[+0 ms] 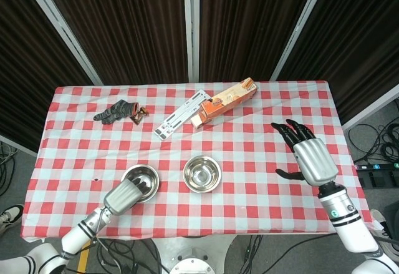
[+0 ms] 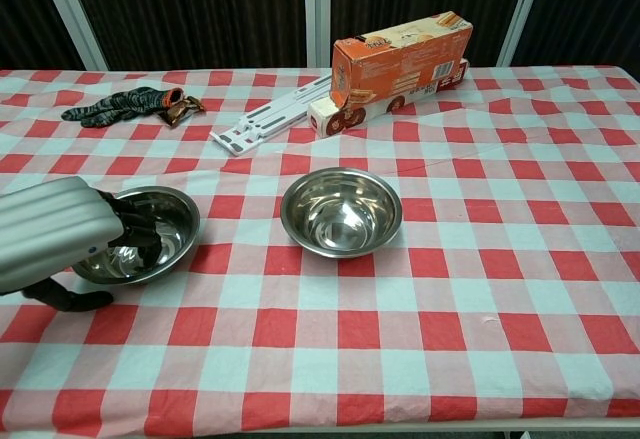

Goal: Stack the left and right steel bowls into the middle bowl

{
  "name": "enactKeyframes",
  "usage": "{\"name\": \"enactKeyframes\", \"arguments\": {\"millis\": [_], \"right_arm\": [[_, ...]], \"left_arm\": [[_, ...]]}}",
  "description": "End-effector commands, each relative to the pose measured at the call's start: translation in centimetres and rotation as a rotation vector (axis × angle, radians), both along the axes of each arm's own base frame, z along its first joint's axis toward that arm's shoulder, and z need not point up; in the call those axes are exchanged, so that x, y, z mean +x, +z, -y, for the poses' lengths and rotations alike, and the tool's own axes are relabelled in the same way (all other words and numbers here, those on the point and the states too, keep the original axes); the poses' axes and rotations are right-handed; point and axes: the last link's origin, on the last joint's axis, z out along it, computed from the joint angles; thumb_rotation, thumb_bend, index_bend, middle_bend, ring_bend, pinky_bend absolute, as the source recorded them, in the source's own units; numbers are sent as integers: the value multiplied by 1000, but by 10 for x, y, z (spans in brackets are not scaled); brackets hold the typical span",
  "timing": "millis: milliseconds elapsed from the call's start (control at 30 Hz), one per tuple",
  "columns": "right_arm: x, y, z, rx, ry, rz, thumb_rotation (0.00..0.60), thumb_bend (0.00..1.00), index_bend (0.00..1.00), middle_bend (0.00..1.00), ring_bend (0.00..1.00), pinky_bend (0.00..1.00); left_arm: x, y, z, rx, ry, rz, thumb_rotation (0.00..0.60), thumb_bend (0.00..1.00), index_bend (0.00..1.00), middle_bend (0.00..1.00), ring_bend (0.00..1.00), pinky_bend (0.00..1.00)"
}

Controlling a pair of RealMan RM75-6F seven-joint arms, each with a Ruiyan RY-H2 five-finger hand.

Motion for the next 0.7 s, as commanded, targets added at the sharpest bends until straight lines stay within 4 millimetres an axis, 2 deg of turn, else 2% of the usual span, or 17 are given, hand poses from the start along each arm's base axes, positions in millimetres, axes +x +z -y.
{"name": "enactKeyframes", "arguments": {"millis": [33,333,700], "right_arm": [[-2,1,1,-1,-5,2,600,0,90,163,65,158],[-9,0,2,-1,-24,2,600,0,90,163,65,158],[-15,-1,3,-2,-43,0,600,5,90,163,65,158]], "left_arm": [[2,-6,-2,-1,-21,-8,600,280,530,551,464,571],[4,-11,-5,4,-37,-9,600,378,634,655,568,667],[10,-8,-6,5,-49,-9,600,388,656,678,596,695]]}}
